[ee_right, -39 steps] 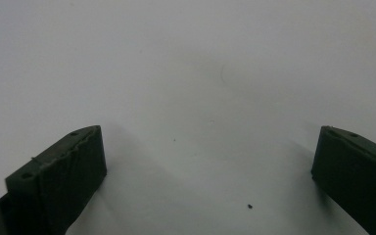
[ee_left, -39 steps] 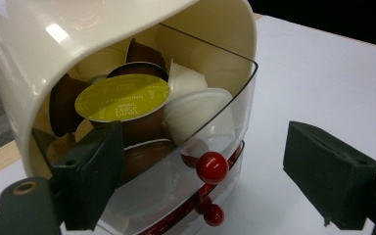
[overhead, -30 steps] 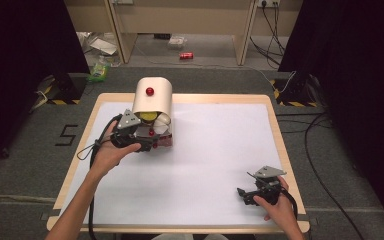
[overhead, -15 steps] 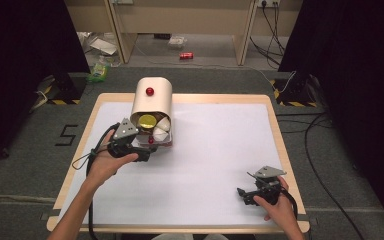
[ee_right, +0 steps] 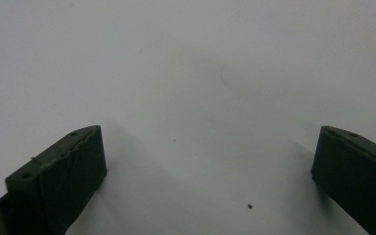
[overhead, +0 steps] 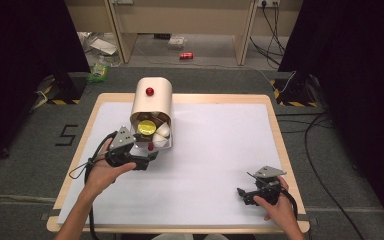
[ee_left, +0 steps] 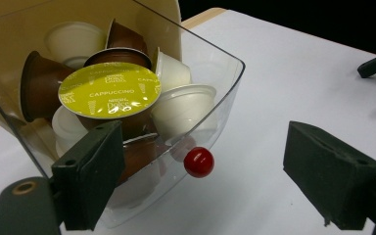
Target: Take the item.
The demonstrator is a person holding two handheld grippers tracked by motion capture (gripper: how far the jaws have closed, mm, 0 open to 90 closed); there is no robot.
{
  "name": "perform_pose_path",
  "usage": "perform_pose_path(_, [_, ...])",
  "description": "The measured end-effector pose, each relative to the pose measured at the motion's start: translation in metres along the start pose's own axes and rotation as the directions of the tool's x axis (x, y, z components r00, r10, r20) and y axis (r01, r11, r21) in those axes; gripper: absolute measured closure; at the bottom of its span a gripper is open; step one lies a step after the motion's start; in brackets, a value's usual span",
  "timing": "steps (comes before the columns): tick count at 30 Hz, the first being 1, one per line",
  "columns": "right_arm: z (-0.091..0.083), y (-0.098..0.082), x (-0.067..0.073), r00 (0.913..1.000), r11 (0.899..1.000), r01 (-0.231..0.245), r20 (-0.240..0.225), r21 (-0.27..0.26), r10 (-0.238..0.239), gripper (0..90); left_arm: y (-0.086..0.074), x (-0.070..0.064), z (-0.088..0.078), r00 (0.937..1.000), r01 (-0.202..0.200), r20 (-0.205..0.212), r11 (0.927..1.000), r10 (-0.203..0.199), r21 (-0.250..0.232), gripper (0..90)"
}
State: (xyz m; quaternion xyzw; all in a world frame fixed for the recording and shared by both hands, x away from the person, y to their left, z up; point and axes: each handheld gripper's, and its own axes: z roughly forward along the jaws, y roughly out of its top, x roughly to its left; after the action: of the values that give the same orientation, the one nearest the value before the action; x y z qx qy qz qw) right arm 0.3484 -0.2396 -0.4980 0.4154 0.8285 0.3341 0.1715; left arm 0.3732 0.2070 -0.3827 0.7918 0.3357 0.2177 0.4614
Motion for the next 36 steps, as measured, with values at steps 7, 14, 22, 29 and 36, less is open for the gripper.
perform_pose_path(7, [0.000, 0.000, 0.000, 1.0000, 1.000, 0.000, 0.000, 0.000, 0.000, 0.2, -0.003, -0.005, -0.002, 1.0000, -0.008, -0.005, 1.0000, 0.008, 0.001, 15.4])
perform_pose_path(14, [0.000, 0.000, 0.000, 1.0000, 1.000, 0.001, 0.000, 0.000, -0.001, 0.2, -0.007, -0.009, -0.005, 1.0000, -0.008, 0.005, 0.9999, 0.008, 0.008, 15.4])
perform_pose_path(22, [0.000, 0.000, 0.000, 1.0000, 1.000, 0.001, 0.001, 0.000, -0.001, 0.2, -0.008, -0.009, -0.008, 0.9994, 0.000, 0.036, 0.9996, -0.001, 0.027, 15.7])
perform_pose_path(29, [0.000, 0.000, 0.000, 1.0000, 1.000, 0.001, 0.000, 0.000, -0.001, 0.2, -0.004, -0.002, -0.010, 0.9989, 0.029, 0.036, 0.9995, -0.030, 0.013, 16.6])
perform_pose_path(36, [0.000, 0.000, 0.000, 1.0000, 1.000, 0.000, 0.000, 0.000, 0.000, 0.2, 0.012, 0.006, -0.015, 0.9998, 0.020, -0.009, 0.9998, -0.020, -0.002, 16.7])
